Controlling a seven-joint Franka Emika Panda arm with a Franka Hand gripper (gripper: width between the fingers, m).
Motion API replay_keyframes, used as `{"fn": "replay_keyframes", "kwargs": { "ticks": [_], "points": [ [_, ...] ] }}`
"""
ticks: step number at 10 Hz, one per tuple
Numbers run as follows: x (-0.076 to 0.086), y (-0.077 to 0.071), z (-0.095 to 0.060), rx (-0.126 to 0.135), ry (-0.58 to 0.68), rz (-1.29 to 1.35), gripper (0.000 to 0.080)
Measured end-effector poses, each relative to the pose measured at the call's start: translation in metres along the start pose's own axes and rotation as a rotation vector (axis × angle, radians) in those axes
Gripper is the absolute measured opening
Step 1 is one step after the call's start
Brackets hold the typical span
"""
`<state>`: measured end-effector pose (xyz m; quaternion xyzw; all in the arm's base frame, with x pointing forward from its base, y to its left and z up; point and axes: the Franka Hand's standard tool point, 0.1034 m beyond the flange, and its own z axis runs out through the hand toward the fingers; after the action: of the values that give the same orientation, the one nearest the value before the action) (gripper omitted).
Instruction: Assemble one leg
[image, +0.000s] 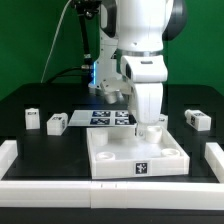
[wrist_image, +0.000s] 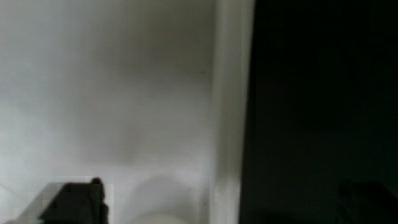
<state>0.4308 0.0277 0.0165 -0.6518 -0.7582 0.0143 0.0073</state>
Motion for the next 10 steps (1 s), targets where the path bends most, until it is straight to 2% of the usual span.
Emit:
{"fn": "replay_keyframes", "kwargs": {
  "ticks": [2, 5, 6, 7, 8, 9, 10],
  "points": [
    [-0.0005, -0.0045, 0.0099, 0.019, 0.006, -0.001, 0.065],
    [-0.0006, -0.0034, 0.0082, 0.017, 0.004, 0.019, 0.065],
    [-0.0007, -0.0048, 0.0099, 0.021, 0.005, 0.02, 0.0556],
    [-0.0007, -0.0053, 0.0105, 0.022, 0.005, 0.02, 0.0556],
    [-0.0008, -0.0054, 0.0106, 0.023, 0.005, 0.02, 0.0373],
    [-0.0008, -0.0056, 0.0109, 0.023, 0.005, 0.02, 0.0225],
    [-0.0008, -0.0057, 0.0111, 0.024, 0.006, 0.02, 0.0225]
  ]
}}
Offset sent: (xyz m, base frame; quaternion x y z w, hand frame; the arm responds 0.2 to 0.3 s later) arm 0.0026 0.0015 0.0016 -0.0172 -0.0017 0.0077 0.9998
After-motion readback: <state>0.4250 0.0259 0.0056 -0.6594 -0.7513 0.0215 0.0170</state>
